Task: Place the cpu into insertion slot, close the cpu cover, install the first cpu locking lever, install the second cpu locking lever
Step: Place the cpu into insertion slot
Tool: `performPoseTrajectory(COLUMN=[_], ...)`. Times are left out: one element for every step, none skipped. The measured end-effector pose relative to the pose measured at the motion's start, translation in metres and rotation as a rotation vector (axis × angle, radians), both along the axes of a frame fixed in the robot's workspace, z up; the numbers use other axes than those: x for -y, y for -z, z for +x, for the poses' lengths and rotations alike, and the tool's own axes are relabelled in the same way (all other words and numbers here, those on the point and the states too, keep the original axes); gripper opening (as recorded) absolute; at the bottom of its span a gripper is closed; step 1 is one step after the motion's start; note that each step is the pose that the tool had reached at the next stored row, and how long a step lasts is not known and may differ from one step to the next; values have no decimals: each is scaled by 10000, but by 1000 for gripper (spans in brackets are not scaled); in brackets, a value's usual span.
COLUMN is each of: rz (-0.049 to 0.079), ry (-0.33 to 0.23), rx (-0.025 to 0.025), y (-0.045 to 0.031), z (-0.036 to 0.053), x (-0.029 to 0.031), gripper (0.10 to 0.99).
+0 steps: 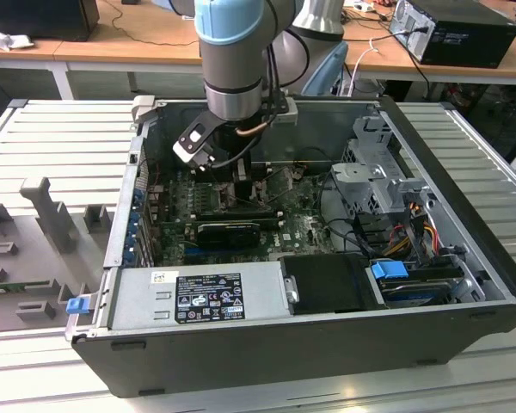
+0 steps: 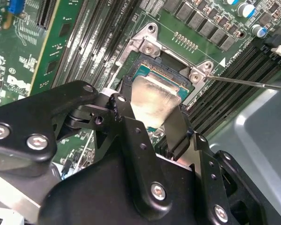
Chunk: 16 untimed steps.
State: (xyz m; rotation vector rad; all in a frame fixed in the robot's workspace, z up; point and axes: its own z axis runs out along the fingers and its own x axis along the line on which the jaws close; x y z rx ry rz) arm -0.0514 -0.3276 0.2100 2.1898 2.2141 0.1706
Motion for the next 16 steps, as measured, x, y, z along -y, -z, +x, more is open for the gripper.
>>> performPoseTrajectory(rz=[0,0,1,0,1,0,-1,1,-1,-3,-1,-1,-1,6,4,1], ry=[15,42,70,102,114,115,115,114,115,114,115,115,115,114,114,114], rx=[0,0,0,0,1,1,0,-1,-3,-2,-1,-1,3,4,2,0], y=[6,14,20,31,40,47,64,88,99,100,102,103,104,107,106,105], z=[0,0,0,0,-1,0,-2,-2,-3,-3,-2,-3,-2,-2,-2,-2], x=[-1,-1,-1,-1,-3,-4,-4,-5,-5,-5,-6,-6,-6,-7,-7,-7], gripper=[522,522,522,522,522,522,522,522,522,522,522,522,522,533,600,600])
